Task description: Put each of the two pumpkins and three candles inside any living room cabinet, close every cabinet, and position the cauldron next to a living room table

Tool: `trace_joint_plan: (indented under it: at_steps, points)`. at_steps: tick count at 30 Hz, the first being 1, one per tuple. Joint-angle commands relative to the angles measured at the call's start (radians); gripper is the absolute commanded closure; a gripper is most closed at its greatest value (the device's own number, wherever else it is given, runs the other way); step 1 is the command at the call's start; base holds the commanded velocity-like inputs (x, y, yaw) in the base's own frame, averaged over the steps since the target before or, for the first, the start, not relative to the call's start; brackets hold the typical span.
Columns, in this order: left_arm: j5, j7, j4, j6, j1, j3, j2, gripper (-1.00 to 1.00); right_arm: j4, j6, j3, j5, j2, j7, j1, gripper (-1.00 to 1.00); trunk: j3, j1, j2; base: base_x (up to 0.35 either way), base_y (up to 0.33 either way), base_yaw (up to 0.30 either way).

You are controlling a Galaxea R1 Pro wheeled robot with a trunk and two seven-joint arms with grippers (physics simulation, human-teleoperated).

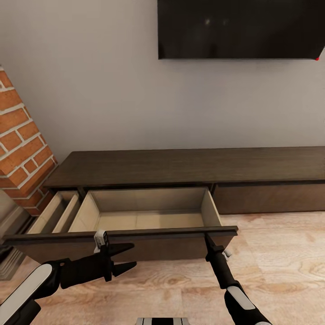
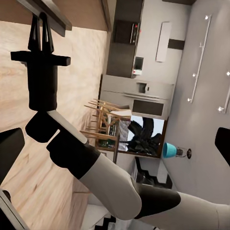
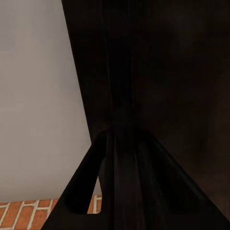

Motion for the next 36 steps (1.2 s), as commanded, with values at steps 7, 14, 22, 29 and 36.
trace_joint_plan:
  at_steps: [7, 14, 22, 29, 36]
  points:
    - [-0.008, -0.010, 0.001, 0.000, -0.001, -0.002, 0.001, -1.00, 0.001, 0.020, 0.018, 0.003, 0.002, 0.101, 0.032, -1.00, -0.001, 0.000, 0.000, 0.000, 0.000, 0.000]
    - [-0.008, -0.011, 0.001, 0.000, -0.001, -0.002, 0.001, -1.00, 0.002, 0.020, 0.018, 0.002, 0.001, 0.101, 0.032, -1.00, -0.001, 0.000, 0.000, -0.040, 0.000, 0.000]
    - [-0.008, -0.010, 0.002, 0.000, -0.001, -0.001, 0.001, -1.00, 0.002, 0.021, 0.018, 0.001, 0.001, 0.100, 0.032, -1.00, -0.001, 0.000, 0.000, -0.290, 0.000, 0.000]
    - [-0.008, -0.010, 0.001, 0.000, -0.001, 0.000, 0.001, -1.00, 0.002, 0.022, 0.018, 0.001, 0.001, 0.100, 0.032, -1.00, -0.001, 0.000, 0.000, -0.213, 0.000, 0.000]
    - [-0.009, -0.009, 0.002, -0.001, -0.001, 0.003, 0.001, -1.00, 0.002, 0.022, 0.018, 0.002, 0.001, 0.094, 0.032, -1.00, -0.001, 0.000, 0.000, -0.020, 0.000, 0.000]
